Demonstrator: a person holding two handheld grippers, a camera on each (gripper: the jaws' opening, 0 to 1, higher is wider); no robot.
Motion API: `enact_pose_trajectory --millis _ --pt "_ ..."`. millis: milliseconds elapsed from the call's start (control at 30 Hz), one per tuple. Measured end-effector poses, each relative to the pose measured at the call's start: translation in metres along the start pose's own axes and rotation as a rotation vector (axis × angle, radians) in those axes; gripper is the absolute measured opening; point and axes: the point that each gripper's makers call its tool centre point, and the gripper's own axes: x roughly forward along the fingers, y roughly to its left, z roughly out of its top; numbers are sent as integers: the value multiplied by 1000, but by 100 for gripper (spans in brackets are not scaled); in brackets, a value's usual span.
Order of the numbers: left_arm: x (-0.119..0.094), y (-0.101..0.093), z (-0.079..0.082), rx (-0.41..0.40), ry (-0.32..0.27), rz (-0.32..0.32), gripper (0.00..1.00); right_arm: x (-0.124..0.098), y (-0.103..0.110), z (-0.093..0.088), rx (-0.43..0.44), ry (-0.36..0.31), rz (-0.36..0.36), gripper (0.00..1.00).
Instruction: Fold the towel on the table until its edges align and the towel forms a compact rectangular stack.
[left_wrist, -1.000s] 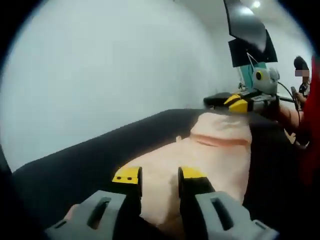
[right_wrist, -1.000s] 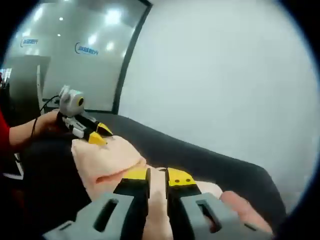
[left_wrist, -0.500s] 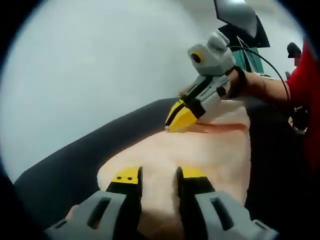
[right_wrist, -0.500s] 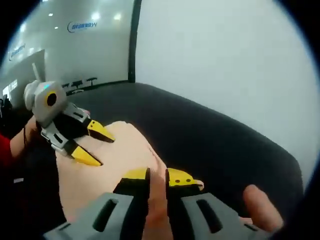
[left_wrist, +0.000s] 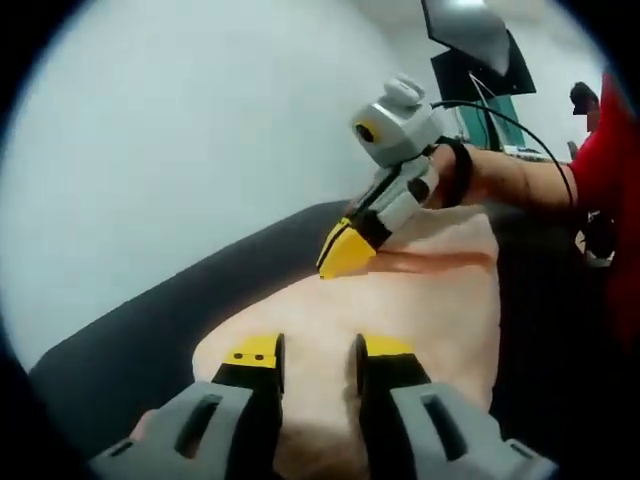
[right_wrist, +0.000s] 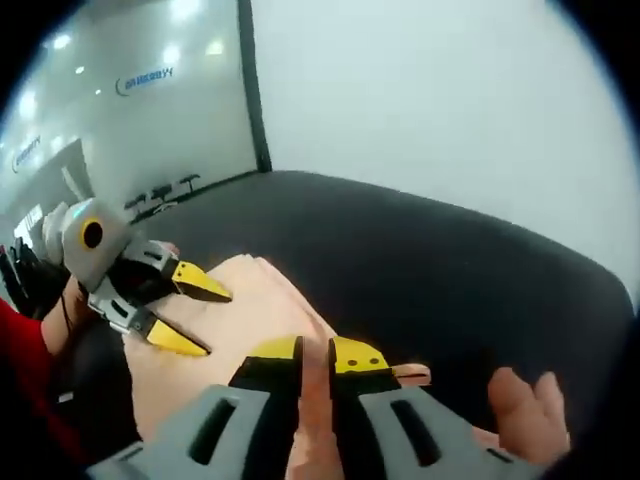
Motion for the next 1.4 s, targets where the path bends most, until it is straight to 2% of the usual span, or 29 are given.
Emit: enact_pose_trajectory --millis 67,100,167,267,367,467,533,567,667,733,800,833,900,967,1067,1133,1200,1267,1300,1400 --pt "0 0 0 -5 -2 1 29 2 1 -3 -8 18 -3 6" --pt "0 0 1 -4 -3 1 29 1 -5 -4 -51 32 -24 3" --pt "-1 -1 2 6 -5 0 29 -5 -10 3 -40 1 -46 2" --pt "-2 0 6 13 -19 -1 29 -19 -15 18 41 -75 -58 1" --pt "-4 -1 10 -4 -40 -11 31 -30 -26 20 20 -95 -130 1" --pt "-4 -3 14 -14 -57 -18 32 -24 -29 13 -16 -65 -157 1" --pt "-4 -3 12 -10 -50 -21 33 -16 -35 -5 -49 13 -193 1" --pt "-4 -4 11 -9 -46 -23 33 -11 -34 -9 -78 21 -192 1" --pt "-7 -4 10 -2 -44 -31 33 -8 -31 -8 -140 -27 -202 4" --pt "-11 -4 12 20 -51 -39 33 -19 -29 -4 -162 -29 -207 6" --pt "-15 -10 24 41 -97 -63 33 -39 -31 14 -151 -108 -229 11" --pt "-16 -13 29 23 -123 -77 33 -54 -32 21 -149 -149 -239 10" --pt "-17 -15 30 0 -128 -90 34 -86 -37 30 -136 -223 -273 10" --pt "-12 -17 26 11 -106 -87 34 -119 -48 20 -85 -247 -334 10" --pt "-4 -29 9 53 -23 -123 34 -173 -79 -11 59 -276 -470 10" --pt "0 -38 6 105 -9 -140 34 -206 -97 -40 231 -303 -525 12" --pt "1 -40 8 96 -16 -146 33 -229 -105 -69 409 -318 -528 16" --pt "-3 -36 13 107 -32 -132 34 -245 -109 -90 543 -343 -523 18" --pt "-5 -32 18 94 -59 -119 34 -250 -110 -98 580 -353 -528 20" --pt "-13 -14 31 27 -121 -59 34 -246 -106 -111 605 -330 -536 25"
